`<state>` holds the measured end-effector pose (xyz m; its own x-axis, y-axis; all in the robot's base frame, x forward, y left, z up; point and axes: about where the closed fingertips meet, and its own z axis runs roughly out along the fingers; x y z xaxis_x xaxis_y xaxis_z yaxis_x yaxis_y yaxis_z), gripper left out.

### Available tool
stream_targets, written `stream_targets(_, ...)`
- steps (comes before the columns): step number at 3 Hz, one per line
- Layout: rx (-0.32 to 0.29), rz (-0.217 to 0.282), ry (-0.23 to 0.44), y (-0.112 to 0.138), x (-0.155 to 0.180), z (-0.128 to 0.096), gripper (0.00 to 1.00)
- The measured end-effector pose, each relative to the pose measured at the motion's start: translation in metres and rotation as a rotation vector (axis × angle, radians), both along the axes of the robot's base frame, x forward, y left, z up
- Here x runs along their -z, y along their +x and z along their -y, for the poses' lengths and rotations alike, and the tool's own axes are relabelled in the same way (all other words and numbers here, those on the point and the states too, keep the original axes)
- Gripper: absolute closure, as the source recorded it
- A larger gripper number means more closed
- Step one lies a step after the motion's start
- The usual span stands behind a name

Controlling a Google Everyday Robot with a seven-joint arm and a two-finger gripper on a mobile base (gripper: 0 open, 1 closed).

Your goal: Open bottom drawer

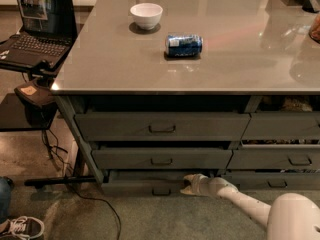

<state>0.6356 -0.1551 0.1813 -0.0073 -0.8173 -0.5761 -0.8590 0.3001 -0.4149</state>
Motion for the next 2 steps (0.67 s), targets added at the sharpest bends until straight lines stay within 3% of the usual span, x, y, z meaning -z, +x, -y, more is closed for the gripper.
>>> stream_targets(2, -0.007, 0.007, -0.008, -0.0052, -0.0027, 0.0036, 1.0)
